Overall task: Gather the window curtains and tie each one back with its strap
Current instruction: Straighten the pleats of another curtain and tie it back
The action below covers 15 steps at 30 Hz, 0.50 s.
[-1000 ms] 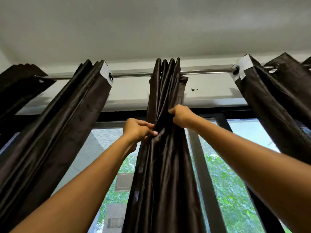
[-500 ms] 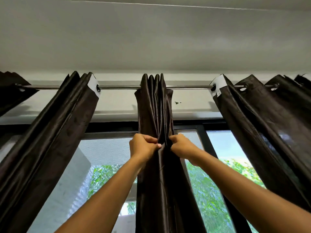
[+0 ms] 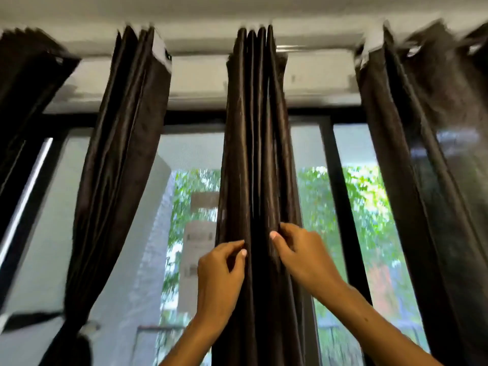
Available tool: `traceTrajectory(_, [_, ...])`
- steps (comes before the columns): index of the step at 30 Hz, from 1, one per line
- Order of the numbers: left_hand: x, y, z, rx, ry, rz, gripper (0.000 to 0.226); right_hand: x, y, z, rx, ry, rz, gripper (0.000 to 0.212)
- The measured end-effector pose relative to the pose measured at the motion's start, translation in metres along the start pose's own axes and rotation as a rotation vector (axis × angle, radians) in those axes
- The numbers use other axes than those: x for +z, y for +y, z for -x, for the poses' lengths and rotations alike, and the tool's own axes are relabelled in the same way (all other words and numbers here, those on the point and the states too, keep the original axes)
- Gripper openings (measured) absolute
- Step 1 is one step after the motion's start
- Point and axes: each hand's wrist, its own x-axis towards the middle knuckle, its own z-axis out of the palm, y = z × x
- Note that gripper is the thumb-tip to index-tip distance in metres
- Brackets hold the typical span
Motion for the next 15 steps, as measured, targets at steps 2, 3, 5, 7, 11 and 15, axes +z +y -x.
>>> traceTrajectory(2, [-0.01, -0.003, 0.046, -0.056, 0.004, -0.013, 0.017, 0.0, -0.001, 0.05, 0.024, -0.056, 0.03, 0.04])
traceTrajectory(3, [-0.013, -0.004, 0.065, -0.085, 0.011, 0.0, 0.015, 0.0, 0.0, 0.069, 0.026, -0.071, 0.038, 0.04])
traceTrajectory(5, [-0.02, -0.004, 0.102, -0.16, -0.005, 0.019, 0.014, 0.001, 0.001, 0.106, 0.025, -0.098, 0.051, 0.037])
traceTrajectory(7, [-0.027, -0.005, 0.131, -0.23, -0.029, 0.007, 0.013, 0.003, 0.0, 0.135, 0.052, -0.113, 0.04, 0.034])
traceTrajectory(11, [-0.039, -0.014, 0.165, -0.359, -0.017, -0.039, 0.012, 0.015, 0.0, 0.173, 0.1, -0.174, 0.024, 0.026])
traceTrajectory(15, [-0.043, -0.03, 0.185, -0.484, -0.049, -0.075, 0.014, 0.03, 0.006, 0.195, 0.191, -0.236, 0.024, 0.025])
